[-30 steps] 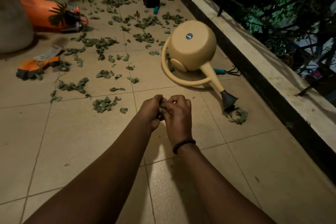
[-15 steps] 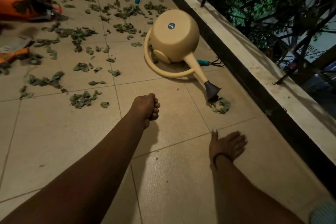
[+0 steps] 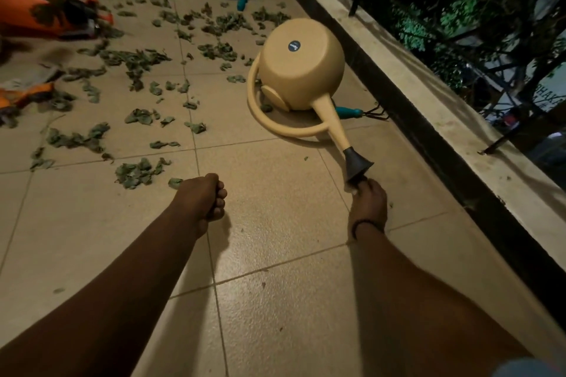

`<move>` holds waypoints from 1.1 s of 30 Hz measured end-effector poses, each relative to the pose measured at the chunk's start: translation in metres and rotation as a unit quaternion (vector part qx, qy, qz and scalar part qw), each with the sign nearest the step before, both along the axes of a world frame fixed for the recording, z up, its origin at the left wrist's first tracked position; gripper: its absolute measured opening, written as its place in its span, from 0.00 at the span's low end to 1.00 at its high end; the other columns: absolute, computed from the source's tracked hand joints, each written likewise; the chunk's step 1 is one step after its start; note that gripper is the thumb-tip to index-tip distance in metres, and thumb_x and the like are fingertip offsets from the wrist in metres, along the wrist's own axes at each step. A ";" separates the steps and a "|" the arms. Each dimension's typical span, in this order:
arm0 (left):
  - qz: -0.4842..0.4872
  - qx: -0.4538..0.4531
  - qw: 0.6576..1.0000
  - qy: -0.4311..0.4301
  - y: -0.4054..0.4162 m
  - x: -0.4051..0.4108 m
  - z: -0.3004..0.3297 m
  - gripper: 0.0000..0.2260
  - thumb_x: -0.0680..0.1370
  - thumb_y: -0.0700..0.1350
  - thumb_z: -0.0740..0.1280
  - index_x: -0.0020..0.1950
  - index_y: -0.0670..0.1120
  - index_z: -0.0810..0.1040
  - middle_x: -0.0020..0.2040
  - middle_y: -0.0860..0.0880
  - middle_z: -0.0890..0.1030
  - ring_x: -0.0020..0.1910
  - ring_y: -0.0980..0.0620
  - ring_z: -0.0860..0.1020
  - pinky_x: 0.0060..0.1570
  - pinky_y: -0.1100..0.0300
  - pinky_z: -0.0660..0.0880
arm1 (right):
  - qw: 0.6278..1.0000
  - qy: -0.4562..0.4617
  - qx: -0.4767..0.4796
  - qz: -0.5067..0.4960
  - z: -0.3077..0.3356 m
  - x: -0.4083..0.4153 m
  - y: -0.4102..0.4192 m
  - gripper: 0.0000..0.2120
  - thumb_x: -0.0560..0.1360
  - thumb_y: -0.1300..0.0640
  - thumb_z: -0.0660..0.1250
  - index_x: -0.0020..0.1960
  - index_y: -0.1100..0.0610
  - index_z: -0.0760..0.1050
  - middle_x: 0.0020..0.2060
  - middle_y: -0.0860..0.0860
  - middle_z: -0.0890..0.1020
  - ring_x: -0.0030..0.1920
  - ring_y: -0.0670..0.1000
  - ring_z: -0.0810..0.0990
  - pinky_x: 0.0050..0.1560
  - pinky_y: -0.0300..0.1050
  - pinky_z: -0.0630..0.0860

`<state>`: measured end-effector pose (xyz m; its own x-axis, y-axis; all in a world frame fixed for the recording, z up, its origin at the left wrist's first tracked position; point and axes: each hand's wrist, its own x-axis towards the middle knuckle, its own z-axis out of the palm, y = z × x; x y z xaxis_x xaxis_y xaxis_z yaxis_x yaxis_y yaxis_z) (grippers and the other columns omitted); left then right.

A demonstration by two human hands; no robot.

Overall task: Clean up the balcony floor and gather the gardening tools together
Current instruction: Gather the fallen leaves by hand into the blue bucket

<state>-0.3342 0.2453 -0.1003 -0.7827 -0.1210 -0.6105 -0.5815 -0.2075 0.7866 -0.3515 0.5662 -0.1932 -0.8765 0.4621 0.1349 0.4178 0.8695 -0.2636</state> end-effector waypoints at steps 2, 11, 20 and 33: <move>-0.006 0.001 1.000 0.002 0.005 -0.002 -0.001 0.14 0.83 0.43 0.56 0.38 0.45 0.70 0.31 0.48 0.69 0.23 0.55 0.63 0.18 0.68 0.61 | 0.998 0.063 -0.030 -0.008 -0.004 0.027 -0.022 0.11 0.77 0.66 0.64 0.57 0.62 0.80 0.55 0.59 0.80 0.52 0.56 0.77 0.53 0.46 0.72; -0.003 0.049 0.999 -0.005 0.006 0.002 0.027 0.16 0.85 0.42 0.54 0.36 0.46 0.65 0.33 0.47 0.63 0.28 0.52 0.61 0.20 0.70 0.60 | 0.841 0.071 -0.536 -0.018 0.066 0.058 -0.127 0.09 0.75 0.67 0.70 0.47 0.54 0.83 0.45 0.50 0.85 0.44 0.45 0.81 0.42 0.28 0.75; 0.051 0.123 0.991 0.008 0.002 -0.005 0.032 0.26 0.85 0.57 0.51 0.65 0.36 0.72 0.55 0.35 0.79 0.46 0.41 0.80 0.35 0.51 0.76 | 0.839 0.110 -0.473 0.247 0.134 0.062 -0.224 0.12 0.76 0.66 0.65 0.52 0.53 0.83 0.47 0.44 0.84 0.50 0.44 0.81 0.50 0.34 0.77; 0.140 0.068 0.986 0.056 -0.017 -0.015 0.020 0.19 0.86 0.51 0.56 0.40 0.43 0.71 0.30 0.46 0.70 0.21 0.53 0.68 0.22 0.67 0.63 | 0.822 0.107 -0.493 0.263 0.127 0.063 -0.194 0.16 0.80 0.65 0.63 0.54 0.46 0.81 0.69 0.41 0.71 0.71 0.41 0.66 0.58 0.27 0.71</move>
